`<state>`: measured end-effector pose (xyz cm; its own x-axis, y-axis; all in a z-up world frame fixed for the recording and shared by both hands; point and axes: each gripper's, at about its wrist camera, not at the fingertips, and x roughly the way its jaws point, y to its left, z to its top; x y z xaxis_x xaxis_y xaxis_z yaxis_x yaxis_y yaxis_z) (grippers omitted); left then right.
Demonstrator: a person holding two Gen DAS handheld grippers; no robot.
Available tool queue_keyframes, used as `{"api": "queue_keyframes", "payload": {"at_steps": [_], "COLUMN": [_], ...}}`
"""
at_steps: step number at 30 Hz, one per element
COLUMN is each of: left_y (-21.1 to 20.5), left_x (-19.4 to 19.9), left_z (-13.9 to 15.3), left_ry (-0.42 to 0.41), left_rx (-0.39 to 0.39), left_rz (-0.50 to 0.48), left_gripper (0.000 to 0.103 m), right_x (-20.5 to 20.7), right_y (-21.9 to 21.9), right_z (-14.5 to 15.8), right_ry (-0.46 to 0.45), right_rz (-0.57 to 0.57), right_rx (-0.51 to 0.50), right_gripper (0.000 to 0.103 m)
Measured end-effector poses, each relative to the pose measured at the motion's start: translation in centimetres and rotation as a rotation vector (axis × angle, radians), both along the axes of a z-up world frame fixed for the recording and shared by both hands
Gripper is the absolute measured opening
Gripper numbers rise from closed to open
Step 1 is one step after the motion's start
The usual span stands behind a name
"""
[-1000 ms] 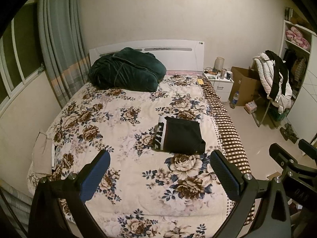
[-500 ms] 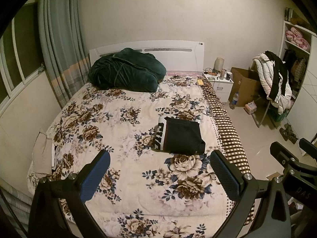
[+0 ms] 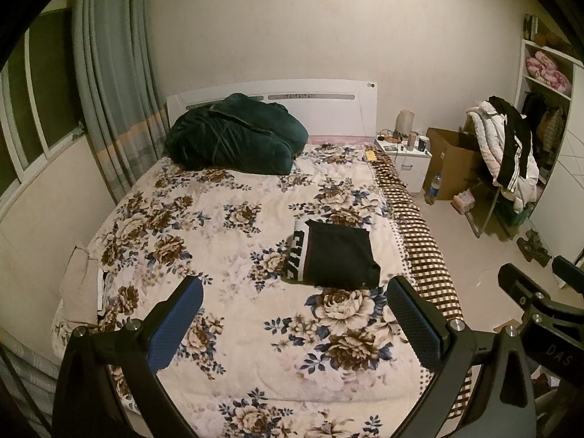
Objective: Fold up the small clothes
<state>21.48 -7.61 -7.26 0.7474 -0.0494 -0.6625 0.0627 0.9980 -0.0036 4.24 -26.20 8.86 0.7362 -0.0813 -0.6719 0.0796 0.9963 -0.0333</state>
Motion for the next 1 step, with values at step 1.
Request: {"api": "queue_keyframes", "payload": {"at_steps": [1], "left_y": [0.07], "left_x": [0.12], "left_z": [0.32], "left_ry": [0.0], "left_rx": [-0.002], "left_rz": [0.0], "left_gripper": [0.103], "right_x": [-0.04], "right_y": [0.01], "right_z": [0.02], "right_ry": [0.0], "right_rz": [-0.001], "right_rx": [0.001], "right_gripper": [0.103]}}
